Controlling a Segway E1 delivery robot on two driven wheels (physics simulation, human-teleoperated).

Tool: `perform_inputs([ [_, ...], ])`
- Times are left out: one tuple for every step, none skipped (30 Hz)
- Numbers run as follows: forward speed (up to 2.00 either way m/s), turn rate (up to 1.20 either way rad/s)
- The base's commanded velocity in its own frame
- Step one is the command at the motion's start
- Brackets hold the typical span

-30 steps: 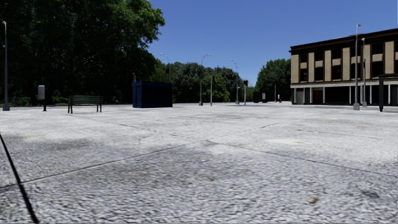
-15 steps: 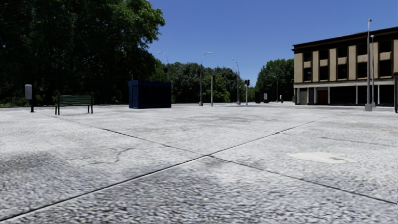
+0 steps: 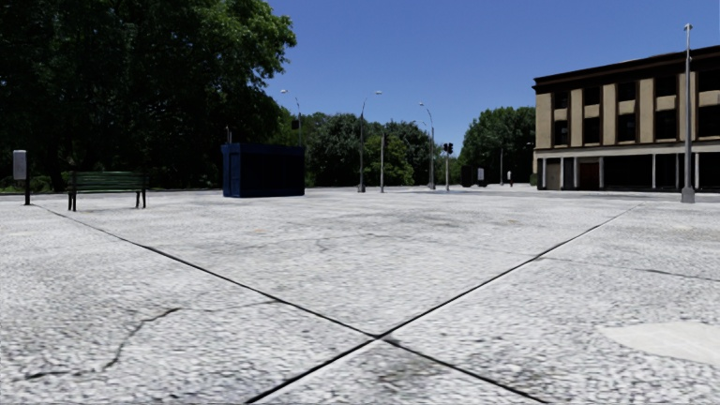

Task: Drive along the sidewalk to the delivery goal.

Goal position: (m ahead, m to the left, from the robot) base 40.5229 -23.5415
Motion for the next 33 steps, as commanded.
perform_inputs([
  [2.0,0.0],
  [2.0,0.0],
  [2.0,0.0],
  [2.0,0.0],
  [2.0,0.0],
  [2.0,0.0],
  [2.0,0.0],
  [2.0,0.0],
  [2.0,0.0],
  [2.0,0.0],
  [2.0,0.0],
  [2.0,0.0],
  [2.0,0.0],
  [2.0,0.0],
  [2.0,0.0],
  [2.0,0.0],
  [2.0,0.0],
  [2.0,0.0],
  [2.0,0.0],
  [2.0,0.0],
  [2.0,0.0],
  [2.0,0.0],
  [2.0,0.0],
  [2.0,0.0],
  [2.0,0.0],
  [2.0,0.0],
  [2.0,0.0],
  [2.0,0.0],
  [2.0,0.0],
  [2.0,0.0],
  [2.0,0.0],
  [2.0,0.0],
  [2.0,0.0],
])
